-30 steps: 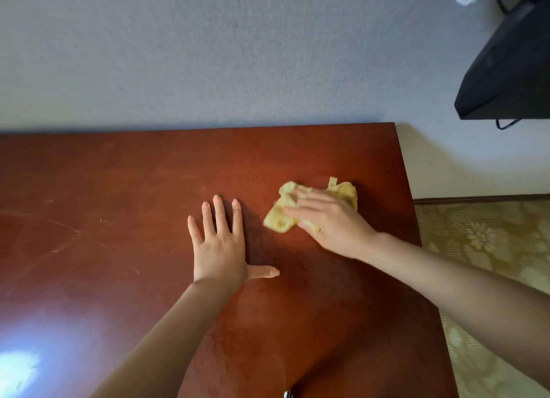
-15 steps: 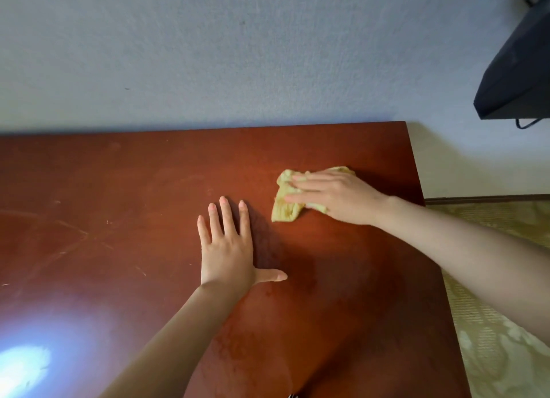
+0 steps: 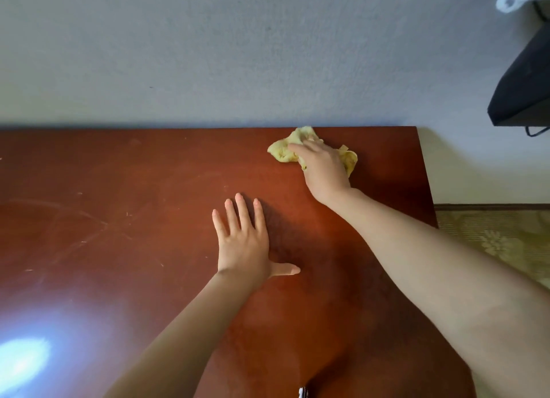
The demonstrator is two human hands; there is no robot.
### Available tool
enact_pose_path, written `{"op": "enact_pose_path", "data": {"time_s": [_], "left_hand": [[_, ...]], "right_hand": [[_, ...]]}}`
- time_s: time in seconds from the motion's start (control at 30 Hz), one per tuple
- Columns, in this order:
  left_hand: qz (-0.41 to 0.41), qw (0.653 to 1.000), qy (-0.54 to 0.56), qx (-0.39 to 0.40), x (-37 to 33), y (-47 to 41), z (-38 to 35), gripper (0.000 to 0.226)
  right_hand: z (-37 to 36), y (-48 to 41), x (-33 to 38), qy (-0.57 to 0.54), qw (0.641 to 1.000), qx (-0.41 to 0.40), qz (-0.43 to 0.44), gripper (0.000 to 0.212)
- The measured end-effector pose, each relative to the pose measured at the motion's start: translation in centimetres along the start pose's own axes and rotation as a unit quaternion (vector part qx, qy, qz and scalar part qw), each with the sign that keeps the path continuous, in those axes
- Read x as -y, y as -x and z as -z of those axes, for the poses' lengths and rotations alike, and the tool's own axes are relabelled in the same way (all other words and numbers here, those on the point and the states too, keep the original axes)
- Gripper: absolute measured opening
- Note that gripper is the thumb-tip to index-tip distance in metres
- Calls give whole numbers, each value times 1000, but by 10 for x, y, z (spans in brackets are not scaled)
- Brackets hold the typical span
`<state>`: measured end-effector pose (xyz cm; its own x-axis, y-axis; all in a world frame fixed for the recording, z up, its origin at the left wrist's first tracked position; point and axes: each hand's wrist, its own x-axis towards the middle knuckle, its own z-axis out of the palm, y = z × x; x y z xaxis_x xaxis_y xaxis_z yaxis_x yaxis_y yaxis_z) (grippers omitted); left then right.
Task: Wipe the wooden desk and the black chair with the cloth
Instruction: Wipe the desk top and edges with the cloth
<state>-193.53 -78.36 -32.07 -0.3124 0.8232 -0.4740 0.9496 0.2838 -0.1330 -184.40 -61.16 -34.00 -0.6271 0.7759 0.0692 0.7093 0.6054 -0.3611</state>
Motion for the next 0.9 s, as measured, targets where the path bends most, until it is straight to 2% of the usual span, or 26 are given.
{"op": "enact_pose_path", "data": {"time_s": [0.17, 0.37, 0.47, 0.57, 0.77, 0.83, 0.9], "left_hand": [[-5, 1000, 29, -10, 16, 21, -1, 121], [19, 996, 66, -58, 40, 75, -24, 97], [26, 993, 99, -65, 49, 100, -37, 83], [44, 988, 128, -68, 52, 121, -49, 72], [57, 990, 124, -43, 58, 150, -64, 67], [53, 991, 121, -28, 59, 157, -67, 69], [46, 994, 103, -5, 57, 163, -70, 76]], "right_hand": [[2, 55, 15, -19, 990, 82, 116, 52], [13, 150, 30, -53, 956, 148, 246, 42], [17, 194, 31, -67, 945, 144, 285, 48], [20, 226, 31, -69, 930, 175, 316, 56], [34, 206, 27, -10, 883, 218, 416, 56], [34, 191, 25, 6, 882, 234, 410, 60], [32, 175, 25, 31, 897, 245, 367, 60]]}}
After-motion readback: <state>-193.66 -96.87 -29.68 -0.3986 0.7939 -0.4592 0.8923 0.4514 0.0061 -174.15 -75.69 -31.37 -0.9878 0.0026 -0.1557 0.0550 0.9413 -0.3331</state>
